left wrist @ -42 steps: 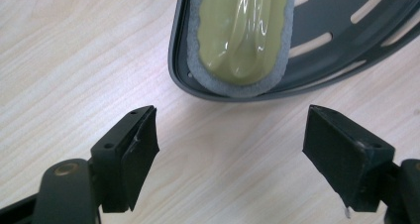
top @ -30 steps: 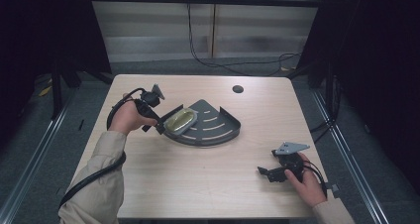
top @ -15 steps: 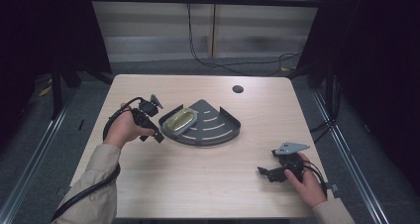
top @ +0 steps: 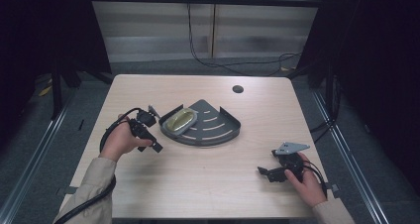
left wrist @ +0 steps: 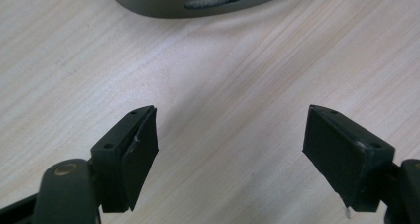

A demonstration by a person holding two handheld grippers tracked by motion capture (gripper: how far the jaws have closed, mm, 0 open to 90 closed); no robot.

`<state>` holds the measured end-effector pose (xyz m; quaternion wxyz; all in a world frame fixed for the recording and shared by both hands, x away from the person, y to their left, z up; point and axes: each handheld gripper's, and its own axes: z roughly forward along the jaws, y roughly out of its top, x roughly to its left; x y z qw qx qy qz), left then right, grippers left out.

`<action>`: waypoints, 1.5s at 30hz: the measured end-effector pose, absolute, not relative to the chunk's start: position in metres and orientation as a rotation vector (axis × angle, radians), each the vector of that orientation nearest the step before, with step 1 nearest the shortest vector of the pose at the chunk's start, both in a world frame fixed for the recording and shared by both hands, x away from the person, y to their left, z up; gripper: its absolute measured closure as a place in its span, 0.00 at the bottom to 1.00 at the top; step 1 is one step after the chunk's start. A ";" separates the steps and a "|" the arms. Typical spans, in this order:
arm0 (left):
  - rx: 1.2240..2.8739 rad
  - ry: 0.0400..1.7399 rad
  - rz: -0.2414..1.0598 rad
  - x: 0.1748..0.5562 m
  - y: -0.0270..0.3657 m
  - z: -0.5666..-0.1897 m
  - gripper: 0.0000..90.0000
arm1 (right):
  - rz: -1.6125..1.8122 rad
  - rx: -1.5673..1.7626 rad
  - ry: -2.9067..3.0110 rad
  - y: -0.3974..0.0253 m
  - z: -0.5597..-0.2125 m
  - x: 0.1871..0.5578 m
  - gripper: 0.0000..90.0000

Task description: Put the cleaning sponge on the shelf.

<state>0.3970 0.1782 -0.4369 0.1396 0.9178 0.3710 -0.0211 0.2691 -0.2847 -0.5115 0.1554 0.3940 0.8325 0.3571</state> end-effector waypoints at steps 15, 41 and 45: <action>2.626 1.086 -0.076 0.380 0.188 -0.468 0.23 | 1.023 1.129 2.384 -0.285 -0.512 0.269 0.12; 2.581 0.923 0.148 0.350 0.191 -0.485 0.09 | 1.023 1.128 2.385 -0.285 -0.511 0.269 0.12; 2.547 0.911 0.165 0.346 0.192 -0.489 0.03 | 1.023 1.128 2.384 -0.285 -0.512 0.269 0.12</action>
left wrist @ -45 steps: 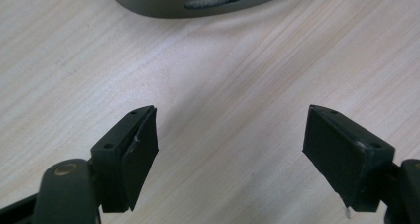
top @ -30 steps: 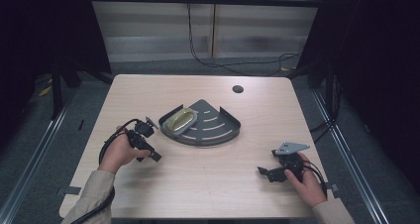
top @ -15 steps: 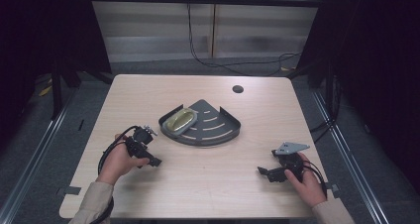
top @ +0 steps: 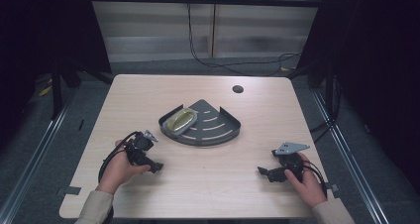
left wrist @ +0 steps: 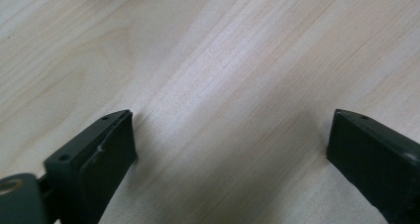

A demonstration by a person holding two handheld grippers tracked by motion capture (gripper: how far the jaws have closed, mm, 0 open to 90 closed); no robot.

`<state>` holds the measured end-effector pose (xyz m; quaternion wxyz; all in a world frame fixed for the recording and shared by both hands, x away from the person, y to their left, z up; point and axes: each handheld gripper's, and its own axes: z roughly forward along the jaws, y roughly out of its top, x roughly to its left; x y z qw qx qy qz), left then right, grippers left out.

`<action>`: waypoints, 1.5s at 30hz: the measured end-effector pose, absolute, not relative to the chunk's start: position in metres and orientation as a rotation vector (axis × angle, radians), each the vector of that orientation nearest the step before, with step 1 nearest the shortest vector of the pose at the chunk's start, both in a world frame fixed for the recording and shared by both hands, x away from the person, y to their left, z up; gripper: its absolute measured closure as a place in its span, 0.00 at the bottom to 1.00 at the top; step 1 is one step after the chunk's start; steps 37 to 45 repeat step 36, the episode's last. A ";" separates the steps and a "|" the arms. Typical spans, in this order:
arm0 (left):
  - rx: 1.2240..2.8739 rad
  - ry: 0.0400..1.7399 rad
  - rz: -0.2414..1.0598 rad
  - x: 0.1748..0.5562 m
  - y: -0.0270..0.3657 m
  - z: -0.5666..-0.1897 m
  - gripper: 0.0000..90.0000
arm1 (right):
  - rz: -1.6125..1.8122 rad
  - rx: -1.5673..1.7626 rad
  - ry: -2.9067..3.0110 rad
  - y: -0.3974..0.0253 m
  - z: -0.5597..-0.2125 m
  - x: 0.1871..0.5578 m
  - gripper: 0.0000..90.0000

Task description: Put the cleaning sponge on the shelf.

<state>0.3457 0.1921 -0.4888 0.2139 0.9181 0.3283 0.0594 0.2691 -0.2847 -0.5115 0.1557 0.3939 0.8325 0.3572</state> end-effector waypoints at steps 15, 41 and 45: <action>2.397 0.845 0.234 0.335 0.206 -0.499 0.00 | 1.022 1.128 2.385 -0.285 -0.511 0.269 0.12; 2.323 0.800 0.266 0.331 0.213 -0.505 0.00 | 1.022 1.128 2.385 -0.285 -0.511 0.269 0.12; 2.323 0.800 0.266 0.331 0.213 -0.505 0.00 | 1.022 1.128 2.385 -0.285 -0.511 0.269 0.12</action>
